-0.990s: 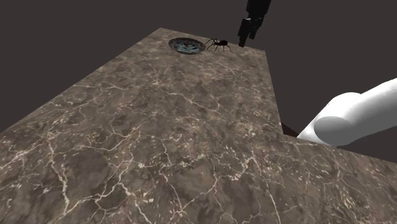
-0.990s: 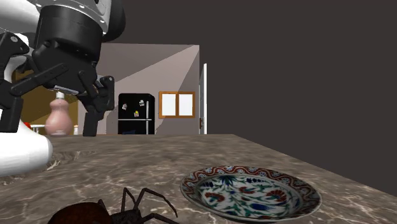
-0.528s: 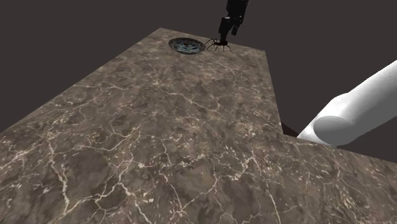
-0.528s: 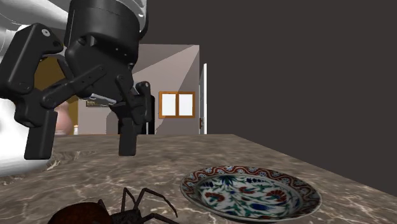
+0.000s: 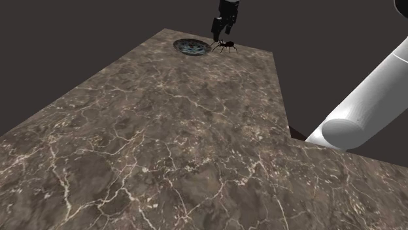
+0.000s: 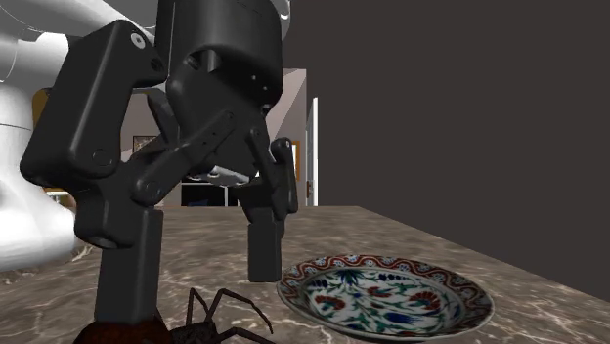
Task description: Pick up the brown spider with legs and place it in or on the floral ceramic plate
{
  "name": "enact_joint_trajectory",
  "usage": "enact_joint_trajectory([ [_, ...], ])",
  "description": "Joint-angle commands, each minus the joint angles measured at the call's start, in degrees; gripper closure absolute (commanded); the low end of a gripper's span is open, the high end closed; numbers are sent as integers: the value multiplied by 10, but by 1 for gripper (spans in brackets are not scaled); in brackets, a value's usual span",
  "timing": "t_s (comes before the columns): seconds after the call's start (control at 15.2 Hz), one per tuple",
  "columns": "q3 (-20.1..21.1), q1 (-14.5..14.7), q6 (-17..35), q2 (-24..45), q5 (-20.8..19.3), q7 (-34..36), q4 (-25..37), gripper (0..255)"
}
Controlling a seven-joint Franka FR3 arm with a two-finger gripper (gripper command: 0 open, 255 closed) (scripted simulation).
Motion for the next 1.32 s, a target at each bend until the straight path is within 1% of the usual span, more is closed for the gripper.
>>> enact_joint_trajectory([
  [0.0, -1, -1, 16, 6, -2, 1, -9, 0],
  [0.26, -3, -3, 41, 15, -5, 3, -25, 0],
  [0.79, -3, -3, 41, 15, -5, 3, -25, 0],
  [0.86, -3, -3, 41, 15, -5, 3, -25, 255],
  [1.25, -3, -3, 41, 15, -5, 3, -25, 255],
])
